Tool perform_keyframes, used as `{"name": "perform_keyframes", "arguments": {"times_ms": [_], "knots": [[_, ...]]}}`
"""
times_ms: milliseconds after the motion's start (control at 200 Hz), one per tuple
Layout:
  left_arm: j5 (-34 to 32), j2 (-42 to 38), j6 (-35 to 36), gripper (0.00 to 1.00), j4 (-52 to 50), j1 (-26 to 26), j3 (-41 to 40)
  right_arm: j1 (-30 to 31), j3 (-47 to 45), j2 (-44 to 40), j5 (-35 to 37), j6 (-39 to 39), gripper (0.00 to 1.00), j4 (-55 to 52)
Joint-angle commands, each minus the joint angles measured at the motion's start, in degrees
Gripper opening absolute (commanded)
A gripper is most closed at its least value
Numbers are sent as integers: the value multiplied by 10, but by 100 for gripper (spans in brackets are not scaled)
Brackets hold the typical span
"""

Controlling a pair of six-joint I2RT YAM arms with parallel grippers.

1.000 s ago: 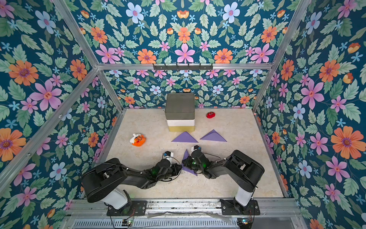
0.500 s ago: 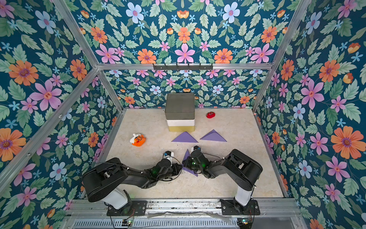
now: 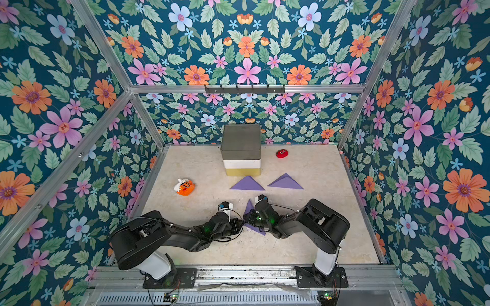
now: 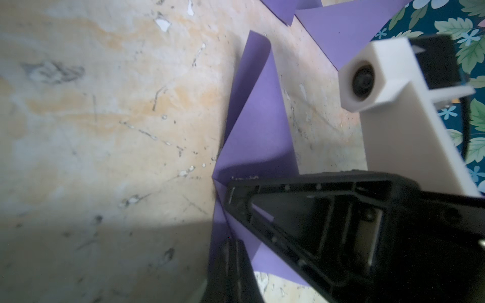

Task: Fold the square paper diagonally
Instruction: Fold the paper at the center of the board.

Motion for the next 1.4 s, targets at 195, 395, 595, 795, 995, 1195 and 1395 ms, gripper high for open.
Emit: {"name": "perform_keyframes", "arguments": {"times_ms": [195,395,595,795,995,1195,1395], "knots": [[-20,-5,8,0,-79,1,-2,1,-3,-10,7,-42,0,-68],[-21,-8,10,0,-85,0,-3,1,24,-39,22,-99,0,-138],[-21,-9,11,0,-86,0,-3,1,33,-44,9,-123,0,-147],[-13,0,14,0,-82,0,2,2,30,-40,-1,-118,0,-132],[-12,0,15,0,-82,0,3,1,27,-43,-2,-116,0,-113],[-13,1,16,0,-84,0,2,1,25,-49,-4,-121,0,-105],[-12,4,16,0,-85,0,6,1,24,-50,-1,-128,0,-107]]}}
